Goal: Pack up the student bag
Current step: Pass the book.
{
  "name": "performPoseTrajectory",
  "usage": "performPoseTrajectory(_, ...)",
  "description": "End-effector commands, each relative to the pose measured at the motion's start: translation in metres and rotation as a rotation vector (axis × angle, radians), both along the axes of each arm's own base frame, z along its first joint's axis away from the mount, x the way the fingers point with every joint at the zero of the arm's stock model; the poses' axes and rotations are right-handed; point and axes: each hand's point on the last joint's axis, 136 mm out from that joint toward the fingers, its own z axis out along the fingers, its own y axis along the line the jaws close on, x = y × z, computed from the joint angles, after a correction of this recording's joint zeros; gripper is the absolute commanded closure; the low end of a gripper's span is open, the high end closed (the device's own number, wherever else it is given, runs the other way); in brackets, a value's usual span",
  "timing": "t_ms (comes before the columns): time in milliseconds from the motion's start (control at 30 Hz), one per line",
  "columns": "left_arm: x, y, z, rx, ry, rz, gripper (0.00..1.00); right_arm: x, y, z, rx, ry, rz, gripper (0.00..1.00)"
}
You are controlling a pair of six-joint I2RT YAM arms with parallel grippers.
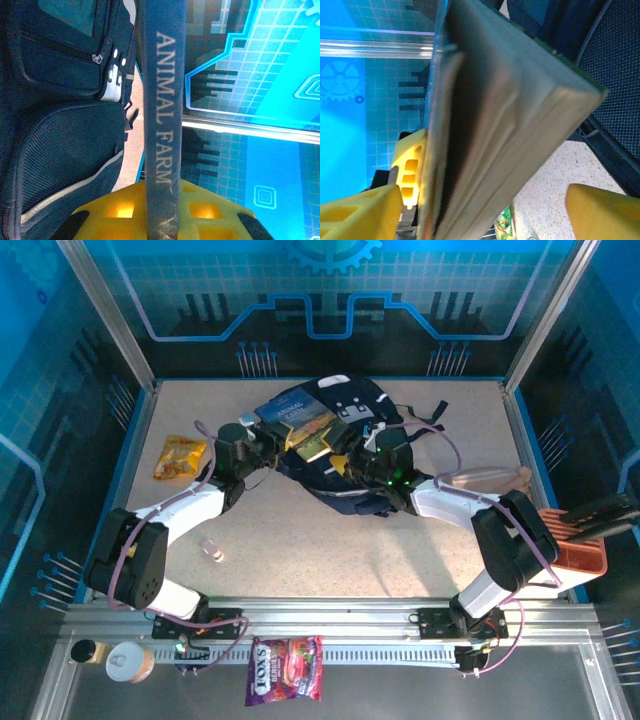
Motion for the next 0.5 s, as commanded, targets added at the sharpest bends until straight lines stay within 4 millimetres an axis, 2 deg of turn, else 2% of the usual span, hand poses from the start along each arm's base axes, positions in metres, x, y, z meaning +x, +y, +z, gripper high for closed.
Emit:
performPoseTrajectory(0, 0.005, -0.005, 0.049, -0.051, -0.139, -0.002, 1.0, 0.016, 0.008, 0.033, 0.073, -0.098, -0.01, 0.25)
performPoseTrajectory(167, 0.005, -0.006, 0.048, -0.042, -0.137, -0.011, 0.99, 0.018, 0.009, 0.038, 0.076, -0.127, -0.002, 0.46)
performPoseTrajectory(300, 0.005, -0.007, 0.046, -0.023, -0.132, -0.016, 0.92, 0.017, 0.008, 0.041, 0.065, -0.149, 0.002, 0.68)
performPoseTrajectory(400, 0.003, -0.004, 0.042, 0.016, -0.126, -0.013, 0.71, 0.017, 0.001, 0.042, 0.037, -0.167, -0.013, 0.84)
performPoseTrajectory(467, 0.001, -0.002, 0.037, 0.069, -0.122, -0.013, 0.51, 0.016, -0.007, 0.043, 0.005, -0.184, -0.025, 0.92)
